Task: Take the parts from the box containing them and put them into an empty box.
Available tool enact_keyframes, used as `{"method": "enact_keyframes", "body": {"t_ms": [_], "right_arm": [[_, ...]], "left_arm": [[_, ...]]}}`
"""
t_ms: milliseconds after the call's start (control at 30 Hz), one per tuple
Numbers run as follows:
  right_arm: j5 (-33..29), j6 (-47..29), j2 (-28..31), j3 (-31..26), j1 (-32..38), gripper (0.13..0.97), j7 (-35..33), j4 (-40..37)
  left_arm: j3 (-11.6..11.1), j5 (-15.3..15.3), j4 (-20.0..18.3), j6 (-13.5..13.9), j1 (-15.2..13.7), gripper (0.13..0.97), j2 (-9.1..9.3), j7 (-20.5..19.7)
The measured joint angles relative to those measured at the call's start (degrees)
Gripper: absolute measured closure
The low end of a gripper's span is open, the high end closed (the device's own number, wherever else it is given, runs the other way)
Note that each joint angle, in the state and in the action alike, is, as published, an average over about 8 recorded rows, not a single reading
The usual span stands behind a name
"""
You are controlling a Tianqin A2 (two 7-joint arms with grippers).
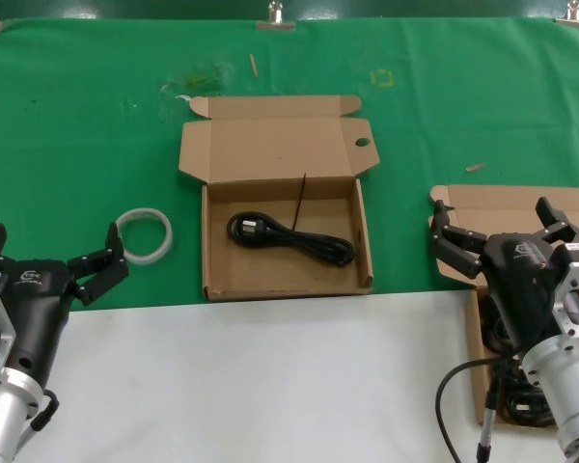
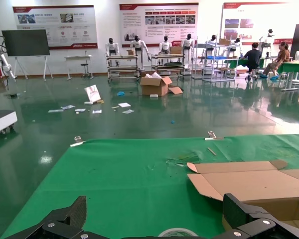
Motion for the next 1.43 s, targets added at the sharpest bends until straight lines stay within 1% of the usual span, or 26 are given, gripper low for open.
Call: {"method": "enact_keyframes", "body": {"t_ms": [1433], "right_arm": [[0.0, 0.0, 0.0, 0.0, 0.0, 0.129, 0.0, 0.0]], "left_arm": [[0.0, 0.0, 0.0, 0.0, 0.0, 0.132, 0.00, 0.0]]}}
